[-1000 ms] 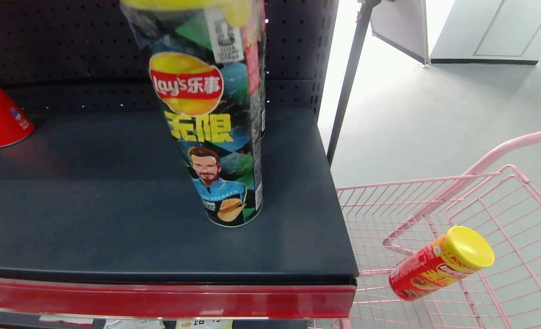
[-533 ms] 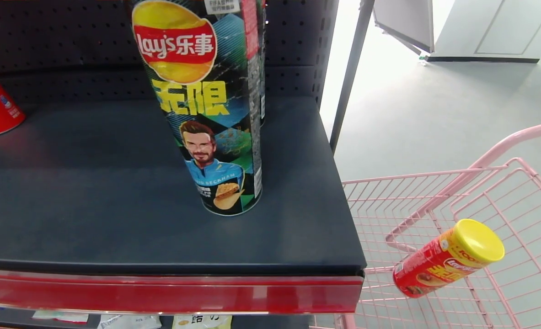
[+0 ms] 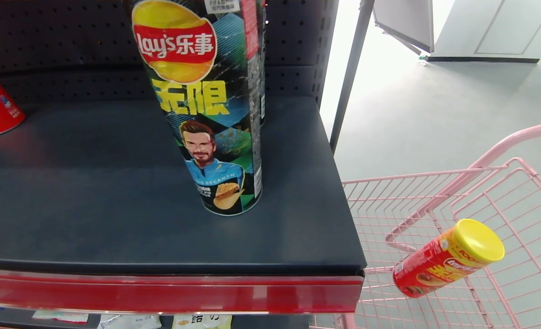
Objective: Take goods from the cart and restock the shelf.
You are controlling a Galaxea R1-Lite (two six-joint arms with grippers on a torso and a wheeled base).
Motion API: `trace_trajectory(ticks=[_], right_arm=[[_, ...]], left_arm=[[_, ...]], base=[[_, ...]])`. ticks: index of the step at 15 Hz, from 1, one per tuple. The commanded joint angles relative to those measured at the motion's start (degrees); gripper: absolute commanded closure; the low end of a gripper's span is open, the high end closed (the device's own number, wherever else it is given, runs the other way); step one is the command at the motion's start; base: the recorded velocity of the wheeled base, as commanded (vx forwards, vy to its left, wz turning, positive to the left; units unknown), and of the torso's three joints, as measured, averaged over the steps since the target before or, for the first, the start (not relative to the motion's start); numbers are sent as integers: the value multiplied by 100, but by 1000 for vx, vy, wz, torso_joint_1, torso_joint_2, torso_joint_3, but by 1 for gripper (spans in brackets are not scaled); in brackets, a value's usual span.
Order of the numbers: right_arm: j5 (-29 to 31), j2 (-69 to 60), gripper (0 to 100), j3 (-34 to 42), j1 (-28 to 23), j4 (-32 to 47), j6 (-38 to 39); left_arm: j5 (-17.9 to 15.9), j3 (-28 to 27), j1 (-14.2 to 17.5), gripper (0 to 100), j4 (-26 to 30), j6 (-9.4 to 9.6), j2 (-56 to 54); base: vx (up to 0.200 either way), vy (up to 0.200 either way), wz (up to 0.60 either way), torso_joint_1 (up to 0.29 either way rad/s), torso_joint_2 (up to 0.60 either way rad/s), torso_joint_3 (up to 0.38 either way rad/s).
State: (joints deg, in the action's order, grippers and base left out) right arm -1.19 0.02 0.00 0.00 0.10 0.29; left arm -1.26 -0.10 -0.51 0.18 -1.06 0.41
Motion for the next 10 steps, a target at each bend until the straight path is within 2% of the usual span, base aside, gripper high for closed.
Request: trace_trajectory(ticks=[1, 5, 10], right_arm=[[-4, -2, 0, 0, 0, -1, 6], [-12, -2, 0, 0, 0, -1, -3], [-12, -2, 0, 0, 0, -1, 6]], left_arm=[[-6, -8, -2, 0, -1, -17, 2], [-15, 1, -2, 0, 8, 18, 2], [-15, 1, -2, 0, -1, 18, 2]], base=[[0, 0, 0, 0, 0, 0], [0, 0, 0, 0, 0, 0], [-200, 0, 0, 5, 5, 1]])
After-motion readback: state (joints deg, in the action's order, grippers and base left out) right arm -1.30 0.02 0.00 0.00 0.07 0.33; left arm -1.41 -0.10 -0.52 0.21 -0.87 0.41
